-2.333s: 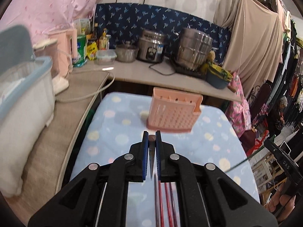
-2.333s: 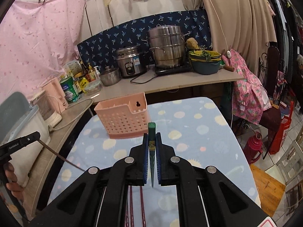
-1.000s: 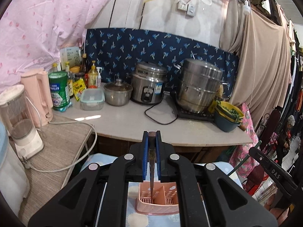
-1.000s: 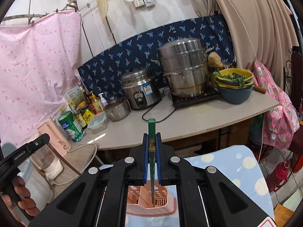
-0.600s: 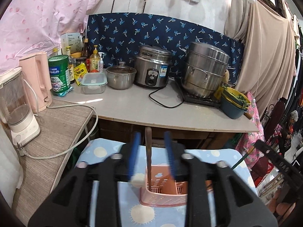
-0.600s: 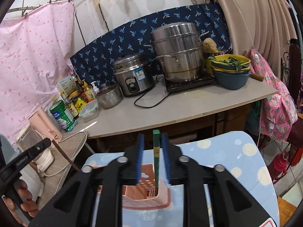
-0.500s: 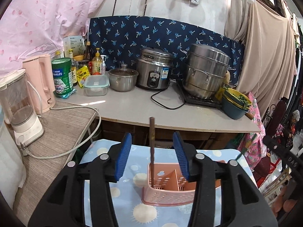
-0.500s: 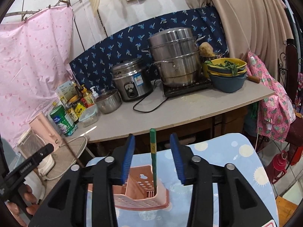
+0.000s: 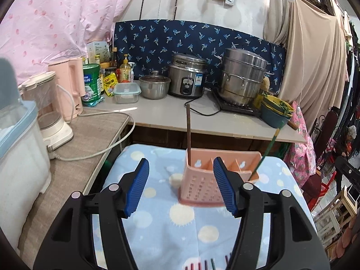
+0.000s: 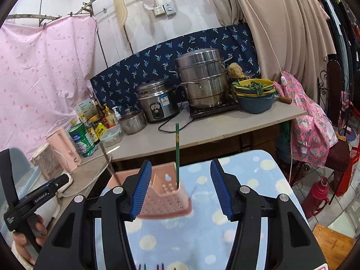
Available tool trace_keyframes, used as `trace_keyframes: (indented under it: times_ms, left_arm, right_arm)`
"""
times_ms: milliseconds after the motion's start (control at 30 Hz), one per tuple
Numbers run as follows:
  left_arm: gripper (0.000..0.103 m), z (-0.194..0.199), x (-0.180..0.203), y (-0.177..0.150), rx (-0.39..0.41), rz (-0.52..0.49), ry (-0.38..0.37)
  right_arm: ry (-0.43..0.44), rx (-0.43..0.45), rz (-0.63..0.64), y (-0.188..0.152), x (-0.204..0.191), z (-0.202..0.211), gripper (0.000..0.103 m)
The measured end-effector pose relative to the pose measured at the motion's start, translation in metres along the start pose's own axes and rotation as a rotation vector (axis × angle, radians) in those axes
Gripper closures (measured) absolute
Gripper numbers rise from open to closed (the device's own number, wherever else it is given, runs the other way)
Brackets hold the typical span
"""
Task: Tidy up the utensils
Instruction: 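Open both grippers to drop the chopsticks into the pink basket, then grasp another brown chopstick with the left gripper while the right gripper grasps a dark red chopstick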
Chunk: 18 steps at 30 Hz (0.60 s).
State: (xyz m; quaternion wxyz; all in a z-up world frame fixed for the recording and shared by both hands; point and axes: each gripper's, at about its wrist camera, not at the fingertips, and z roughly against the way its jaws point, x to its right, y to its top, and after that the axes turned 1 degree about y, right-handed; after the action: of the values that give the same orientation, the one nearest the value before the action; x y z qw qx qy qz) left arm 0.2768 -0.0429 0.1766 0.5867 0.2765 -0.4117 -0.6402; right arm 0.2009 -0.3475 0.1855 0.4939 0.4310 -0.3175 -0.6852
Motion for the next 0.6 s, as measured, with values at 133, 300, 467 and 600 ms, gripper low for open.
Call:
trace_keyframes:
  times_ms: [133,300,467,600]
  left_arm:
    - [0.047,0.024,-0.004,-0.024,-0.016,-0.014,0.012]
    - [0.047,0.051,-0.01,-0.056,-0.036,-0.034,0.027]
    - [0.047,0.069,-0.016,-0.087,-0.079,-0.026,0.03]
    - [0.047,0.08,-0.019,-0.109,-0.106,-0.034,0.05]
  right_arm:
    - [-0.011,-0.028,0.032,-0.029,-0.001,0.027,0.048]
    - [-0.018,-0.073,0.046,-0.064,0.0,0.052,0.048]
    - [-0.038,-0.125,0.073,-0.101,0.001,0.073,0.048]
    - [-0.046,-0.167,0.097,-0.131,0.0,0.087,0.048]
